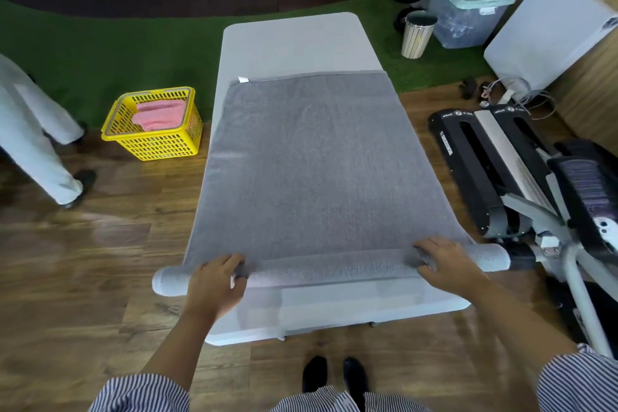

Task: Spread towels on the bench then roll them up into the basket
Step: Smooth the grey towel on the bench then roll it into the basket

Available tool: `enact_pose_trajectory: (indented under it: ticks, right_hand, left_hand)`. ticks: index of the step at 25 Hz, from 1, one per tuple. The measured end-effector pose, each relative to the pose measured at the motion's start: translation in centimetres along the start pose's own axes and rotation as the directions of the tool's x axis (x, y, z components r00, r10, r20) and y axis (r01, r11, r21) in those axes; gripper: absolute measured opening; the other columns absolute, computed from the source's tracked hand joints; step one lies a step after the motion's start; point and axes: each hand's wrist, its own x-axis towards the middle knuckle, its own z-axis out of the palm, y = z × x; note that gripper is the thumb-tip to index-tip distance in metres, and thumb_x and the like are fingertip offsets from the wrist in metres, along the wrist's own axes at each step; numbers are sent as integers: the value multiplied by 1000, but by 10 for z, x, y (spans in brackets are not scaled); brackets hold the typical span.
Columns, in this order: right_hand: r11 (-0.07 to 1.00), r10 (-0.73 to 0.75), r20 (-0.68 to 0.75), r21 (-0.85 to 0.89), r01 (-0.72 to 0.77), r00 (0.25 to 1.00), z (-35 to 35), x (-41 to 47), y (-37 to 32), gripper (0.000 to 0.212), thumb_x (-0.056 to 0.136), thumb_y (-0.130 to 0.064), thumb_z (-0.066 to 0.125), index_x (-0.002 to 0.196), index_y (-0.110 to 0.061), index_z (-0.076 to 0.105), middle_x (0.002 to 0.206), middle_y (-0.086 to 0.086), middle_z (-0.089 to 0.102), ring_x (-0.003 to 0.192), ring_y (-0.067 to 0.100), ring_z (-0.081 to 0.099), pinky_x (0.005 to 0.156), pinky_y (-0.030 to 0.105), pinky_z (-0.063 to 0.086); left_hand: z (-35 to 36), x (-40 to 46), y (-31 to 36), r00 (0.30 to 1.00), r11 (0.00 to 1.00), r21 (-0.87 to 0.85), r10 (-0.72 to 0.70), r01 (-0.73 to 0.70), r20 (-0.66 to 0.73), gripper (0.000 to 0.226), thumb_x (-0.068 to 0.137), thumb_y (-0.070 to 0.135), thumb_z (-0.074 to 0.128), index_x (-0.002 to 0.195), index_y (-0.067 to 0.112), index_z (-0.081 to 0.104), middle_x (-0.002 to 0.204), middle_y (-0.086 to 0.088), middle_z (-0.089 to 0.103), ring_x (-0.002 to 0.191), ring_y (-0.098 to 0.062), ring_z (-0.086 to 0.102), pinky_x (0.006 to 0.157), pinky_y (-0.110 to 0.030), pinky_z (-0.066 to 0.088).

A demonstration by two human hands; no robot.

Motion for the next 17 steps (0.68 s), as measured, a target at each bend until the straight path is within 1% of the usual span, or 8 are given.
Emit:
enact_pose_trajectory:
  ticks: [2, 4, 8, 10, 12, 14, 16, 17]
  right_hand:
    - [999, 18, -163, -39, -25, 987, 2, 0, 2, 27, 78, -20, 65, 104, -17, 60, 102, 0, 58, 95, 24, 54, 96, 41, 38]
    - [997, 26, -273, -60, -44, 962, 8, -2, 6, 24, 81, -13, 67, 104, -11, 64, 101, 5, 62, 95, 28, 59, 105, 49, 33]
    - [999, 43, -85, -18, -44, 995, 10, -6, 15, 44, 83, -20, 64, 125, -10, 56, 124, 3, 57, 122, 24, 48, 118, 42, 13]
    - [998, 36, -15, -51, -36, 999, 5, -6, 13, 50, 81, -16, 64, 129, -10, 52, 127, 3, 55, 124, 23, 45, 118, 38, 13]
    - [998, 50, -17, -23, -51, 999, 3, -5, 11, 39, 80, -11, 62, 119, -10, 58, 115, 6, 61, 111, 26, 52, 115, 40, 23]
    - [997, 72, 25, 20, -73, 997, 2, -4, 8, 25, 82, -12, 58, 107, -10, 61, 101, 8, 64, 96, 27, 55, 104, 41, 35]
    - [995, 81, 65, 45, -84, 995, 1, -4, 6, 23, 85, -15, 56, 107, -10, 60, 99, 8, 62, 97, 28, 54, 98, 39, 39]
    - [996, 80, 58, 39, -82, 995, 1, -5, 5, 26, 85, -16, 56, 110, -11, 58, 102, 7, 60, 101, 27, 52, 101, 38, 37]
  left_hand:
    - [-2, 3, 3, 998, 1000, 11, -5, 6, -56, 33, 73, 33, 42, 94, 20, 63, 95, 4, 68, 86, -22, 64, 80, -43, 50]
    - [2, 4, 3, 999, 1000, 1, -17, 17, -49, 35, 72, 33, 42, 94, 18, 65, 96, 3, 67, 87, -22, 64, 82, -43, 50]
    - [9, 5, -4, 996, 1000, 27, -4, 1, 86, 49, 57, 24, 75, 104, 18, 63, 101, 2, 68, 91, -24, 65, 92, -48, 48]
    - [6, 5, 1, 995, 999, 47, 2, -7, 101, 51, 53, 17, 82, 100, 18, 63, 92, 2, 69, 80, -25, 67, 80, -45, 53]
    - [0, 2, 6, 997, 996, 90, 4, -11, 78, 29, 63, 27, 65, 91, 20, 67, 77, 4, 69, 63, -24, 66, 63, -37, 54]
    - [-4, -1, 5, 995, 993, 115, 1, -12, 99, 31, 65, 34, 43, 80, 23, 68, 64, 6, 65, 51, -24, 62, 50, -28, 47]
    - [-5, -2, -2, 995, 996, 91, -19, 10, 102, 37, 64, 37, 36, 77, 24, 67, 61, 6, 65, 50, -26, 62, 47, -25, 38]
    - [-6, -1, -5, 996, 997, 74, -28, 22, 88, 38, 64, 37, 35, 80, 24, 68, 66, 7, 67, 54, -25, 64, 49, -26, 39]
